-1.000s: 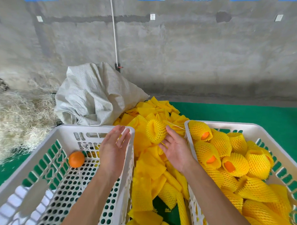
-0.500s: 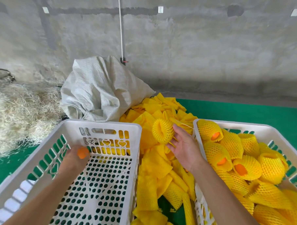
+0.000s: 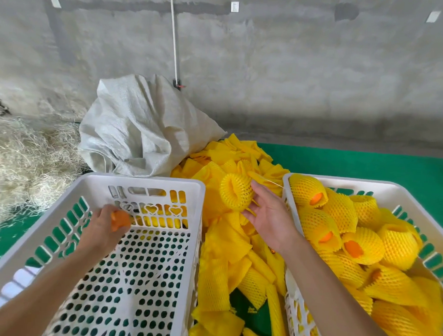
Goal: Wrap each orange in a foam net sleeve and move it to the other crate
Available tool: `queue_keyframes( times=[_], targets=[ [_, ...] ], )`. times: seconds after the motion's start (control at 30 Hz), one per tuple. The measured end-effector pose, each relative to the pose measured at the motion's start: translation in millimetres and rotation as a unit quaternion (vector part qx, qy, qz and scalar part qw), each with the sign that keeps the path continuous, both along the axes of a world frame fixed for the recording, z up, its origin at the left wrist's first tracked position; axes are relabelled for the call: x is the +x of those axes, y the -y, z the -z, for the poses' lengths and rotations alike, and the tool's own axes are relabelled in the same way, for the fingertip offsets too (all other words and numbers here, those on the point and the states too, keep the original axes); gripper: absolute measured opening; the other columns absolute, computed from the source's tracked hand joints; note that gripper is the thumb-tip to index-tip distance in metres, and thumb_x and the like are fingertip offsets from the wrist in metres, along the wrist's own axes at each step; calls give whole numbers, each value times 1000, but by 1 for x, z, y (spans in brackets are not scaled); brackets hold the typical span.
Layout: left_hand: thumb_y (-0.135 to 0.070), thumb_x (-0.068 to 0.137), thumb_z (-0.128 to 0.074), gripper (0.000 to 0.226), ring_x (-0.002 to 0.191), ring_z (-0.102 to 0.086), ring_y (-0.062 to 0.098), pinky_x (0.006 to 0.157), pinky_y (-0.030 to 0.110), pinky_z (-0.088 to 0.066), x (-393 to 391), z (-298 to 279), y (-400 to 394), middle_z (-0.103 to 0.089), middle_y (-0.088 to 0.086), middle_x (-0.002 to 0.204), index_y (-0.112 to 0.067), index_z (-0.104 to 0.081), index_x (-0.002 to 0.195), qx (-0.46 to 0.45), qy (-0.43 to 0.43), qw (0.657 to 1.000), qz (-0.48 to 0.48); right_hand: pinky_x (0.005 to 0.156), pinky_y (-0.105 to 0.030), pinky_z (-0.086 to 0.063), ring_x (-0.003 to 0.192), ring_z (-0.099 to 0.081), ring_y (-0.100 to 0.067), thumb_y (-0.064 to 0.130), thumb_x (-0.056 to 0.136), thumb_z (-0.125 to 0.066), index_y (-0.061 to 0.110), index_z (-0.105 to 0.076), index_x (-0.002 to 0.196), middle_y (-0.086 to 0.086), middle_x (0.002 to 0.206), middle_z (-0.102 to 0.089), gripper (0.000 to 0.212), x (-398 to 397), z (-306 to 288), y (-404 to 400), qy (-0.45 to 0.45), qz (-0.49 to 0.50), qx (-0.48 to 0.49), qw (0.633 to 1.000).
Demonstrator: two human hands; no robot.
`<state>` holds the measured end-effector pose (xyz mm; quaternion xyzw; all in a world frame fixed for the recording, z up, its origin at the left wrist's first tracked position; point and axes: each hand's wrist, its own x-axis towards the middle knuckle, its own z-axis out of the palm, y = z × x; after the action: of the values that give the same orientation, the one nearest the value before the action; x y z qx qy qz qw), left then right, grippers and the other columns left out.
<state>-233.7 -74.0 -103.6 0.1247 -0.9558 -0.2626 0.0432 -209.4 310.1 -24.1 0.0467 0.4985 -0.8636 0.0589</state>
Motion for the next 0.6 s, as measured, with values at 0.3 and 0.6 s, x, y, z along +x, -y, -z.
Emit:
queue_keyframes(
  times=[0.3, 0.6],
  targets=[
    [-44, 71, -94, 67, 52, -62, 14, 54, 17, -50, 77, -113, -126, -73, 7, 70, -27, -67, 130, 442, -113, 888, 60, 100, -43, -53, 119, -68, -24, 43, 87, -69, 22, -61, 133, -3, 127, -72, 51, 6, -4, 3, -1, 20, 11, 1000],
    [-51, 61, -98, 59, 85, -70, 12, 70, 26, -57, 83, -98, -216, -76, -6, 98, -27, -75, 110, 472, -100, 870, 107, 111, -53, -46, 127, -59, -30, 37, 96, -68, 22, -70, 117, -8, 128, -69, 26, 5, -1, 6, 14, 67, 59, 996]
  ],
)
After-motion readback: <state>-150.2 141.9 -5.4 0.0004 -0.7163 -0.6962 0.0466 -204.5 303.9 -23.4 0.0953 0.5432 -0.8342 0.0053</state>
